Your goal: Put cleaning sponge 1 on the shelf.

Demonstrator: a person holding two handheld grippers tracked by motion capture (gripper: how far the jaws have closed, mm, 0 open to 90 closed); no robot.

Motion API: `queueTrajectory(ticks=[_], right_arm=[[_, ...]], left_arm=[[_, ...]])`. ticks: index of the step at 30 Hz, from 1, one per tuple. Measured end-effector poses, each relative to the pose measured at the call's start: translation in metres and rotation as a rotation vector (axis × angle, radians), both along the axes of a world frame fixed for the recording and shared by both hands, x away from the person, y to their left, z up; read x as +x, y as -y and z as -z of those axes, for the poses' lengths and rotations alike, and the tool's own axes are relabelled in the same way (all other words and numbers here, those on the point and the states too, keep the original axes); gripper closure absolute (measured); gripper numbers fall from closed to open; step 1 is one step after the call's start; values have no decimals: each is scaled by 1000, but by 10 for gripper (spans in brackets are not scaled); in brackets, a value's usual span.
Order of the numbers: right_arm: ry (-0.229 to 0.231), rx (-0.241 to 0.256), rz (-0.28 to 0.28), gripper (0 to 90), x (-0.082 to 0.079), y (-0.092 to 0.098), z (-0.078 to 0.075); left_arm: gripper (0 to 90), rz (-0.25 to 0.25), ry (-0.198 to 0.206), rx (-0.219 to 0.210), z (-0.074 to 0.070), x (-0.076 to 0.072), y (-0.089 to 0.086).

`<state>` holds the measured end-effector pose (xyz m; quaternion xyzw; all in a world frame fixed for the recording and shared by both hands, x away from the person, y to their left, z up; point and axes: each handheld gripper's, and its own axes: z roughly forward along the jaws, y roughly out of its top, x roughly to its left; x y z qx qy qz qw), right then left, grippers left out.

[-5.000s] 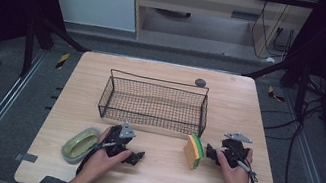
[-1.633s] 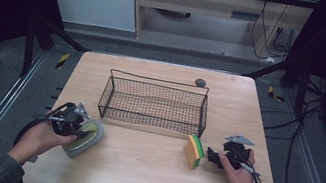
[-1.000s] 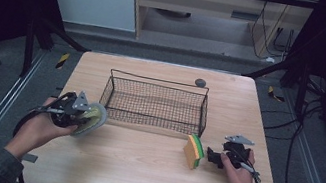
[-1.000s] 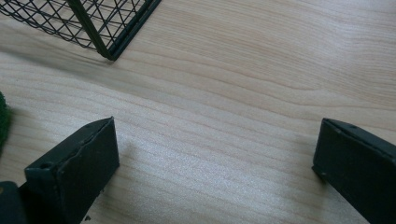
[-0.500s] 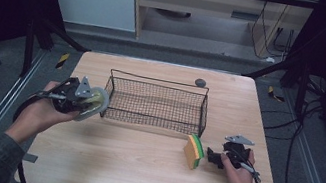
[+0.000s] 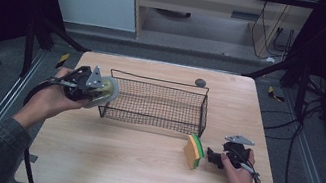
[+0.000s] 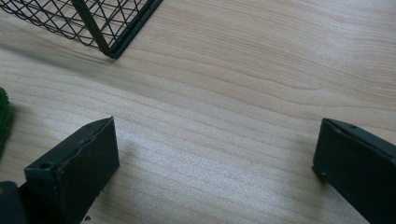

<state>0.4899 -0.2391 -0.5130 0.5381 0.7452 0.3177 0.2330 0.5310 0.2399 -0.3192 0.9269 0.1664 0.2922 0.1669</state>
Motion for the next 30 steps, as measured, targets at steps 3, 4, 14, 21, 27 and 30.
queueTrajectory(ticks=[3,4,14,21,27,30], right_arm=[[0,0,0,4,0,0,0],[0,0,0,4,0,0,0],[0,-2,-1,4,0,0,0],[0,-3,-2,5,0,0,0],[-1,-5,-4,4,0,0,0],[0,-3,-4,4,0,0,0]], left_arm=[[701,15,8,7,-1,6,6],[701,22,13,8,-1,8,8],[701,37,25,21,-7,23,21],[701,38,39,31,-11,35,29],[701,65,52,38,-10,40,40],[701,78,51,49,-6,44,48]])
